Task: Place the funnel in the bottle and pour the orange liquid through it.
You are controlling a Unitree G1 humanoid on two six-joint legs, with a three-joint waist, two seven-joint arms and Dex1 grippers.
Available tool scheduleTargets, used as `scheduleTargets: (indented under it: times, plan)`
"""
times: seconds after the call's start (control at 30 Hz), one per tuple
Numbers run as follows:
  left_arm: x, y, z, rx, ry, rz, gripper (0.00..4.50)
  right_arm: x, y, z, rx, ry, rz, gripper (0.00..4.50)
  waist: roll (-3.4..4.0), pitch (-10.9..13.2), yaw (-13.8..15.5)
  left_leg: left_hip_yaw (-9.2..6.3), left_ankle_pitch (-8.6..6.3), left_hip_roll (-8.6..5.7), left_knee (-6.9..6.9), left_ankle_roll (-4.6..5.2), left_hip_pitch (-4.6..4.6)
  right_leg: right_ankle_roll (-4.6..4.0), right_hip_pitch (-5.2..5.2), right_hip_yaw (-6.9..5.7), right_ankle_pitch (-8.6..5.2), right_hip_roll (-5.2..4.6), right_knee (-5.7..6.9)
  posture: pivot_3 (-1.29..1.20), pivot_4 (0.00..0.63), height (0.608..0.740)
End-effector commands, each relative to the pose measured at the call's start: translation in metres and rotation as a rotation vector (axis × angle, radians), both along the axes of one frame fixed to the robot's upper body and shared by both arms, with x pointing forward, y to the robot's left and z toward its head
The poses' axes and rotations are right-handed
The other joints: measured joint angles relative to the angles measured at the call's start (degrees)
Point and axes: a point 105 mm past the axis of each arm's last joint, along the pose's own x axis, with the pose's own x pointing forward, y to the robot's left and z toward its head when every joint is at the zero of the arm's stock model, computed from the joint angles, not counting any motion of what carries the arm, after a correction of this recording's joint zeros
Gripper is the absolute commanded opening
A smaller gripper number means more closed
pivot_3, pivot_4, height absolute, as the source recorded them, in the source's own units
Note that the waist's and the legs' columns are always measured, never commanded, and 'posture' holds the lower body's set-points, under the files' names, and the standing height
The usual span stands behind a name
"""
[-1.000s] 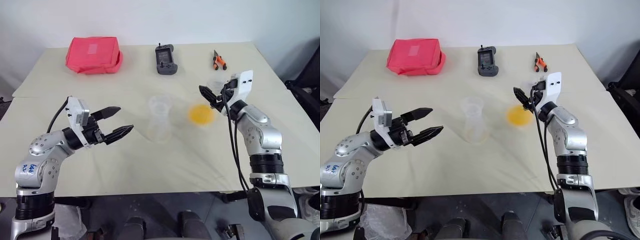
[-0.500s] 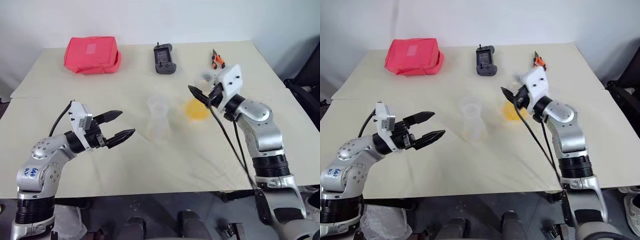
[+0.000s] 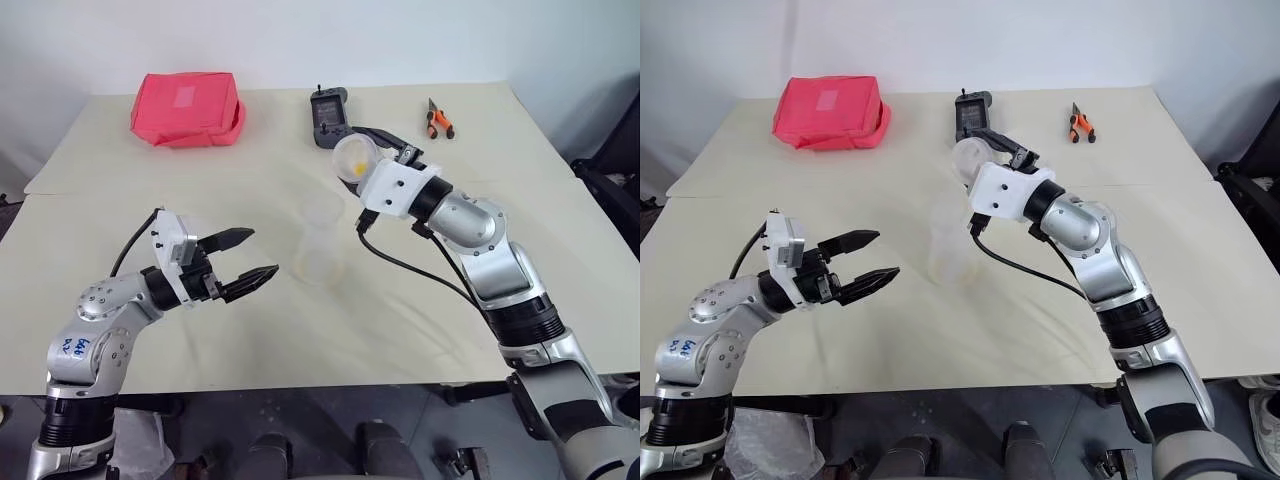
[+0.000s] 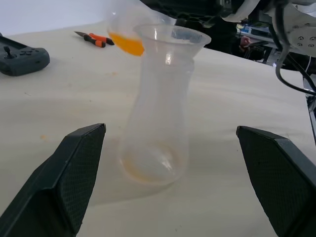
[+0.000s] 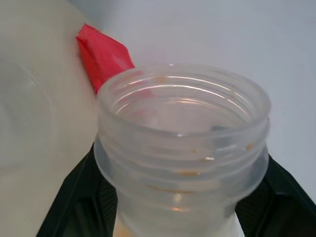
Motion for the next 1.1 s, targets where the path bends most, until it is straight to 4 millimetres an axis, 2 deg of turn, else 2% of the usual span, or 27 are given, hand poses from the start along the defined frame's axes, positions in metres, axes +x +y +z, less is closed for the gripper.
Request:
scheduleTargets:
  times: [0.03,0.37,0.77,1.1]
  plan:
    - [0.000,-0.004,0.010,0.003,-0.062,-0.009,4.50,-0.017,0.010,0.024,-0.056,-0.208,0.053,2.53,0.00,0.00,-0.01,0.00,0.00,0.01,-0.01,0.00,0.00,0.00,0.00,0.00,0.00,0.02,-0.02,0.00,0.150,0.740]
    - [0.003,-0.010,0.011,-0.022,-0.107,-0.009,4.50,-0.020,0.017,0.022,-0.123,-0.325,0.056,2.53,0.00,0.00,-0.13,0.02,0.00,0.03,-0.06,0.00,0.00,0.00,0.00,0.00,0.00,0.04,-0.07,0.00,0.150,0.740]
    - [0.005,-0.018,0.009,-0.045,-0.118,-0.019,4.50,-0.014,0.023,0.010,-0.238,-0.375,0.050,2.53,0.00,0.00,-0.23,0.02,0.00,0.03,-0.07,-0.01,0.00,0.00,0.01,0.00,0.00,0.06,-0.08,0.00,0.150,0.740]
    - [0.006,-0.022,0.008,-0.059,-0.110,-0.030,4.50,-0.015,0.025,0.016,-0.268,-0.476,0.026,2.53,0.00,0.00,-0.25,0.02,0.00,0.03,-0.07,-0.01,0.00,0.00,0.00,0.01,0.00,0.06,-0.08,0.00,0.150,0.740]
